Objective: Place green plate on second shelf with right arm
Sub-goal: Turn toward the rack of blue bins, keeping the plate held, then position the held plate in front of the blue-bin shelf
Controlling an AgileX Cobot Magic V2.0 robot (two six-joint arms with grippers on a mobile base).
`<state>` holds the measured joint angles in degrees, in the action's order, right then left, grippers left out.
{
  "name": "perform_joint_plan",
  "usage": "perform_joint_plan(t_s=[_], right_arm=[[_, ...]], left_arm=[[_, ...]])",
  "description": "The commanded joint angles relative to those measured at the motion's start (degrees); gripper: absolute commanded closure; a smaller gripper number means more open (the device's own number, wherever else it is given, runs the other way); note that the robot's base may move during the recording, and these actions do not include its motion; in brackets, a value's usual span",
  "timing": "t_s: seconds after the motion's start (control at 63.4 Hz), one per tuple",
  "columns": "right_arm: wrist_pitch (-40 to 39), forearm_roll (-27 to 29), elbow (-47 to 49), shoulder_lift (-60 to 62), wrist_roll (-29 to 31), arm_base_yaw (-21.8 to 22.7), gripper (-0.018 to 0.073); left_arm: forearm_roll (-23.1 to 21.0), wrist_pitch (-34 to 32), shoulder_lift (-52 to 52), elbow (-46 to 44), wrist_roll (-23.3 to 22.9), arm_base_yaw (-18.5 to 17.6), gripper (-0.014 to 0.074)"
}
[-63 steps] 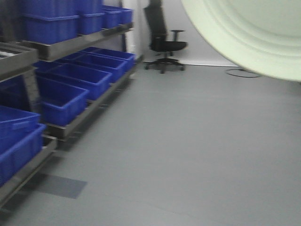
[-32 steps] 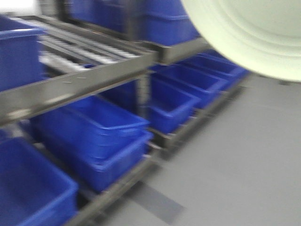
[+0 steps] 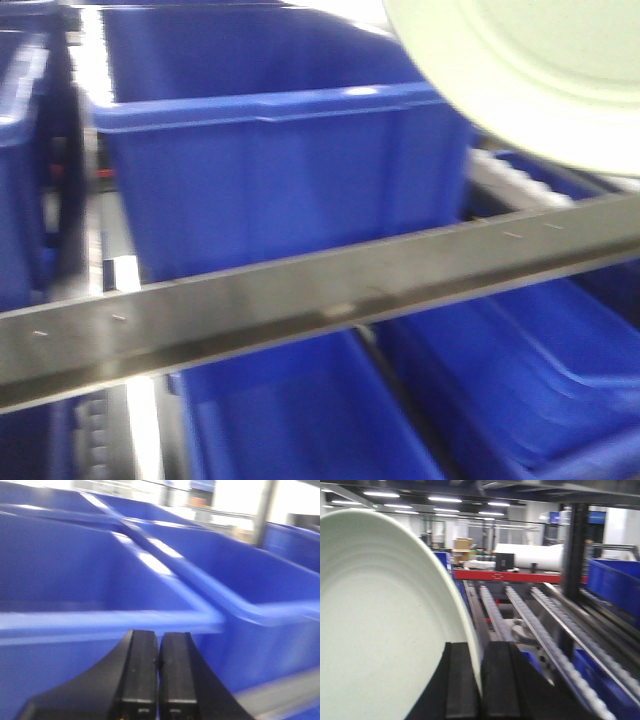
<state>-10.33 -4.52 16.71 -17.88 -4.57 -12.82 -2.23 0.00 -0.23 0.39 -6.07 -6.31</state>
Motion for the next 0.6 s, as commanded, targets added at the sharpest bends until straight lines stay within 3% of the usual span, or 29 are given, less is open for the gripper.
perform_joint_plan(t_s=[0.0, 0.584], right_arm=[[-6.42, 0.12, 1.91, -0.22, -0.28, 0.23, 0.0503], [-6.42, 0.12, 1.91, -0.22, -0.28, 0.23, 0.0503]], left_arm=[[-0.34, -4.54, -0.92, 2.34, -0.17, -0.39, 0.0466], [-0.34, -4.54, -0.92, 2.34, -0.17, -0.39, 0.0466]])
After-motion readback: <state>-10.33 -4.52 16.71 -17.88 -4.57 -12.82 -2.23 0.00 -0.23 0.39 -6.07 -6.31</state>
